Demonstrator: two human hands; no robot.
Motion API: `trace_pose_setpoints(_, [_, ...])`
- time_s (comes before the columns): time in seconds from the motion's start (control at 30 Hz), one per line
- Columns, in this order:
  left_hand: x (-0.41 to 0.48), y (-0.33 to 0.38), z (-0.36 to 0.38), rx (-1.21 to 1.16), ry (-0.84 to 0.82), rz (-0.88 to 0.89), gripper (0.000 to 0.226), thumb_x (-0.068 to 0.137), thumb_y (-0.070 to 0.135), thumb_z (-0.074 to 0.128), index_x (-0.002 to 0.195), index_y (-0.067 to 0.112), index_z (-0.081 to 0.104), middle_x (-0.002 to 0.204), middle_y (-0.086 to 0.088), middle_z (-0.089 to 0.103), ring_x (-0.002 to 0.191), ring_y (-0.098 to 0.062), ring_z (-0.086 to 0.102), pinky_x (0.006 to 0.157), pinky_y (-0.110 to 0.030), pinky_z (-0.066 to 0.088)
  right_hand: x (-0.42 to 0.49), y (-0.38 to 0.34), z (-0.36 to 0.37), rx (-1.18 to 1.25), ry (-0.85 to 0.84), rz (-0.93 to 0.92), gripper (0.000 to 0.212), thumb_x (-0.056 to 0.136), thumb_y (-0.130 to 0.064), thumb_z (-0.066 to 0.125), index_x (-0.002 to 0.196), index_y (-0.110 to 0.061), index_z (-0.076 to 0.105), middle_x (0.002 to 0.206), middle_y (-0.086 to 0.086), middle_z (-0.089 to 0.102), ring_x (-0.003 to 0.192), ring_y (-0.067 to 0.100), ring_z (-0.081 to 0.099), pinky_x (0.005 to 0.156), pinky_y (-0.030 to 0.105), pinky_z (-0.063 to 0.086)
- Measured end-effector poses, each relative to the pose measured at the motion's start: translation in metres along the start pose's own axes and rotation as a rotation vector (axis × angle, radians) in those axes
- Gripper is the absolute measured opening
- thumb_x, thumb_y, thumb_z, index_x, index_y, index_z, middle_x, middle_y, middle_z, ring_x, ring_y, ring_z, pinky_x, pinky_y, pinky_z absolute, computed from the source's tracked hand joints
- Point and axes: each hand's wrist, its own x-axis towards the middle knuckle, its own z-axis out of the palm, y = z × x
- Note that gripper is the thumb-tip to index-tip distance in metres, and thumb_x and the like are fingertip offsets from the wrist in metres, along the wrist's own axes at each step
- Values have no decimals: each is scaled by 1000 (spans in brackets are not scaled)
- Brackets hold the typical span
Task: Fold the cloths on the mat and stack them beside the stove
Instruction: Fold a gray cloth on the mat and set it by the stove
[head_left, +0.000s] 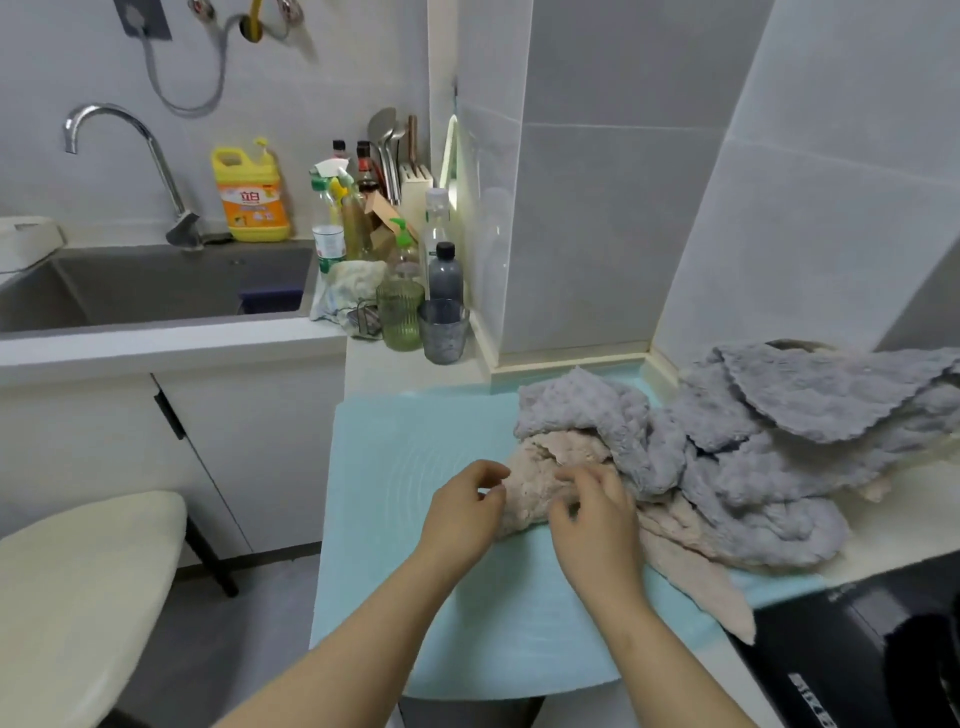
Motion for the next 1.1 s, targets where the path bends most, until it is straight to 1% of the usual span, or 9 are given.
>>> trace_pose_setpoints(0.13, [54, 15, 3, -78, -92, 36, 25, 91, 7, 46, 105, 19, 64, 105, 6, 64, 100, -11, 57, 86, -20, 43, 29, -13, 5, -39, 449, 6, 25, 79, -3, 57, 101, -12, 67, 112, 9, 58, 105, 22, 42, 91, 26, 28])
trace_pose_setpoints(0.27, [99, 17, 3, 59, -235, 185, 42, 88, 3, 44, 127, 18, 53, 131, 1, 53, 122, -17, 47, 103, -29, 36, 53, -20, 15, -165, 383, 331, 46, 83, -11, 58, 128, -17, 52, 139, 6, 43, 127, 27, 32, 106, 41, 24])
trace_pose_setpoints(0.33, [118, 18, 6, 159, -370, 276, 52, 86, 12, 51, 137, 18, 41, 140, -1, 44, 129, -22, 40, 107, -33, 33, 61, -23, 21, -176, 395, 394, 40, 85, -12, 57, 124, -18, 56, 133, 6, 52, 124, 29, 36, 105, 43, 25])
trace_pose_setpoints(0.43, [139, 24, 15, 321, -565, 416, 61, 85, 22, 55, 142, 16, 32, 142, -3, 41, 131, -25, 38, 106, -39, 35, 66, -27, 23, -148, 465, 377, 26, 89, -8, 54, 112, -13, 65, 112, 8, 65, 113, 30, 47, 98, 42, 34])
trace_pose_setpoints(0.53, [148, 37, 20, 384, -550, 515, 54, 85, 21, 51, 137, 18, 38, 136, -5, 49, 124, -28, 45, 100, -42, 41, 69, -36, 14, -98, 539, 364, 25, 92, -6, 48, 111, -11, 64, 109, 5, 64, 111, 26, 47, 97, 37, 35])
trace_pose_setpoints(0.67, [156, 66, 4, 232, -498, 529, 23, 90, 16, 49, 109, 17, 62, 113, -5, 65, 104, -26, 57, 78, -28, 42, 77, -57, 0, -38, 623, 268, 25, 92, -5, 48, 110, -11, 64, 108, 2, 63, 111, 22, 46, 95, 31, 34])
trace_pose_setpoints(0.77, [156, 90, -22, 40, -424, 560, 11, 90, 11, 49, 93, 16, 59, 95, -5, 63, 91, -23, 56, 73, -29, 39, 84, -73, -13, -21, 703, 169, 25, 91, -8, 48, 108, -11, 66, 104, 1, 63, 107, 25, 49, 90, 28, 33])
trace_pose_setpoints(0.9, [149, 102, -66, -164, -386, 578, 24, 90, 8, 49, 78, 30, 51, 75, 13, 54, 71, -9, 50, 65, -25, 40, 87, -105, -19, -30, 768, -11, 29, 87, -22, 43, 102, -14, 67, 98, 0, 65, 98, 23, 53, 90, 39, 38])
trace_pose_setpoints(1.1, [162, 86, -102, -324, -423, 533, 19, 91, 13, 52, 84, 30, 56, 84, 10, 61, 79, -8, 55, 74, -25, 45, 84, -143, -8, 96, 622, -109, 17, 90, -14, 53, 96, -23, 65, 89, -15, 60, 84, -13, 50, 76, 0, 34])
